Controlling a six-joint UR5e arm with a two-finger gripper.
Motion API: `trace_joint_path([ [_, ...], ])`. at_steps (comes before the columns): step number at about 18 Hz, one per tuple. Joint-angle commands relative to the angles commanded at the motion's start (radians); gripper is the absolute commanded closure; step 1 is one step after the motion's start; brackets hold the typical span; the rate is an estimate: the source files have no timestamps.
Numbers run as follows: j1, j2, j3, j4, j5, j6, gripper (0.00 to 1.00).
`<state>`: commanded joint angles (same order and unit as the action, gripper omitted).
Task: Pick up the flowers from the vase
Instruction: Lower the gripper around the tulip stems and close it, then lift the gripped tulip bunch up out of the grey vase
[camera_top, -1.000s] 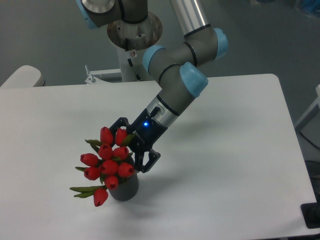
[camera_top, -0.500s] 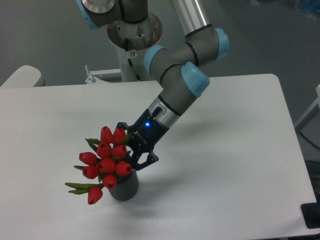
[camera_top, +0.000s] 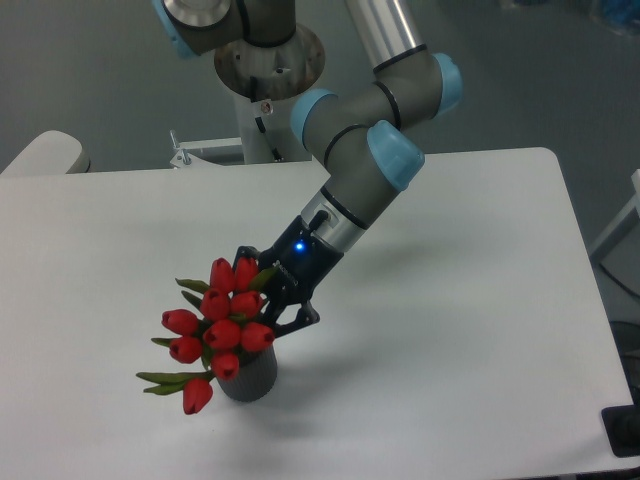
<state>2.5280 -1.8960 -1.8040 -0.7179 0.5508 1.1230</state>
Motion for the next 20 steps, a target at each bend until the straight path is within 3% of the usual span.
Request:
trace_joint_path([
  [7, 0.003, 0.052, 0.011, -0.002, -0.005, -0.098, 0.6],
  [20, 0.028, 0.103, 0.132, -0.002, -0.052, -0.333, 0.6],
])
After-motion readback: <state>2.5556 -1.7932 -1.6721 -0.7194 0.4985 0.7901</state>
